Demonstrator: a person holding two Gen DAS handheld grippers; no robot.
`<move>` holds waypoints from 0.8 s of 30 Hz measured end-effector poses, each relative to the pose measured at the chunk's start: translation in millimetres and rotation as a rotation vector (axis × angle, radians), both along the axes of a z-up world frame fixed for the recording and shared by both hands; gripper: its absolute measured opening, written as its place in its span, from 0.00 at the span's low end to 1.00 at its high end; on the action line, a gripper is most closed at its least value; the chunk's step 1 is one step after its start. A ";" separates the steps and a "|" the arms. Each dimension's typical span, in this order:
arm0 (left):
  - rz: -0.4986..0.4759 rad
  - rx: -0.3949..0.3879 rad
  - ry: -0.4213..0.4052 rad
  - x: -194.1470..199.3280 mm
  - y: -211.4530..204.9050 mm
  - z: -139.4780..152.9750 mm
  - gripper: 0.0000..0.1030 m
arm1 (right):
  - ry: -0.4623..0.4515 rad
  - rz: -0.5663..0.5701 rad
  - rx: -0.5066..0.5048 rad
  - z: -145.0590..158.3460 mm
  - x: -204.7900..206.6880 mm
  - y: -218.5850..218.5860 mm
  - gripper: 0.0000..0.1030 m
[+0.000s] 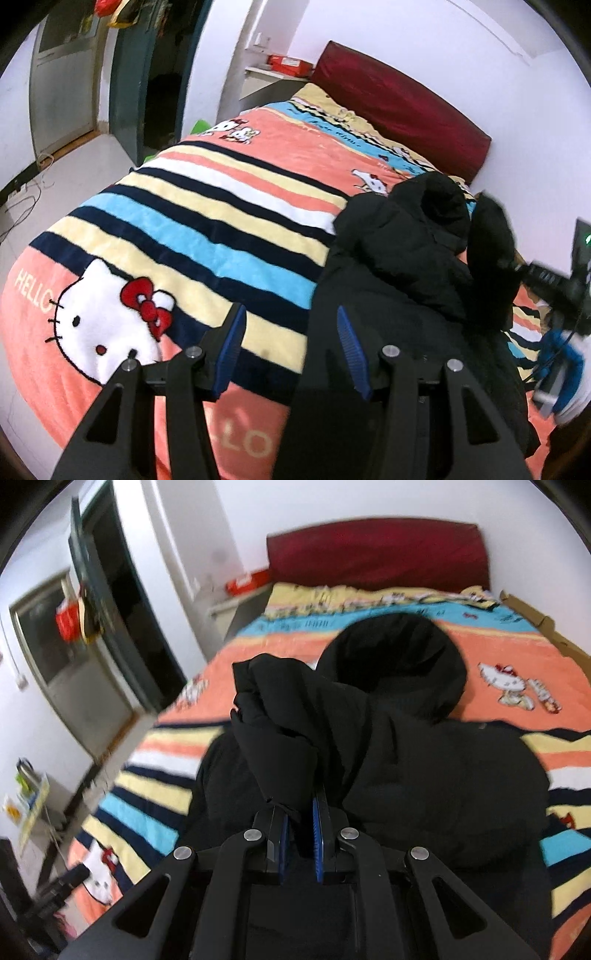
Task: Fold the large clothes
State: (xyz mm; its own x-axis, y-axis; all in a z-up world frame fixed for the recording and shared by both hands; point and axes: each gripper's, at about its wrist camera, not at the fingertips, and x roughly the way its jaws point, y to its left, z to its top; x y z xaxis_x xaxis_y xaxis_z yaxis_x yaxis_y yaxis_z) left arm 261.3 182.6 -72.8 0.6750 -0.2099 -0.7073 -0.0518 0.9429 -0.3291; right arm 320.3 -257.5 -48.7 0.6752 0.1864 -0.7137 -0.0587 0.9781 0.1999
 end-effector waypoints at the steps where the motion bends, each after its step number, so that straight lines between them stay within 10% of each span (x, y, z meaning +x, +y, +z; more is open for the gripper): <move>1: 0.003 -0.003 0.004 1.8 3.1 -2.5 0.48 | 0.019 0.009 -0.012 -9.3 2.8 8.1 0.12; 15: 0.032 -0.017 0.051 12.1 29.2 -23.5 0.48 | 0.147 0.000 -0.099 -68.7 16.6 30.7 0.19; 21: 0.024 -0.002 0.026 4.2 31.2 -7.0 0.48 | 0.127 0.016 -0.075 -62.5 6.4 37.7 0.63; 24: 0.021 0.012 0.001 -2.3 31.1 5.9 0.48 | 0.101 0.026 -0.087 -50.0 -3.1 42.5 0.63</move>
State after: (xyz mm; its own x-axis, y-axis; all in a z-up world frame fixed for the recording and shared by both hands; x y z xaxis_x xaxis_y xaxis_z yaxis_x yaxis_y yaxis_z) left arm 259.0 213.7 -66.9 0.6788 -0.1866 -0.7102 -0.0720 0.9456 -0.3173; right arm 317.2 -215.0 -98.7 0.5945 0.1374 -0.7922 -0.0685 0.9904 0.1204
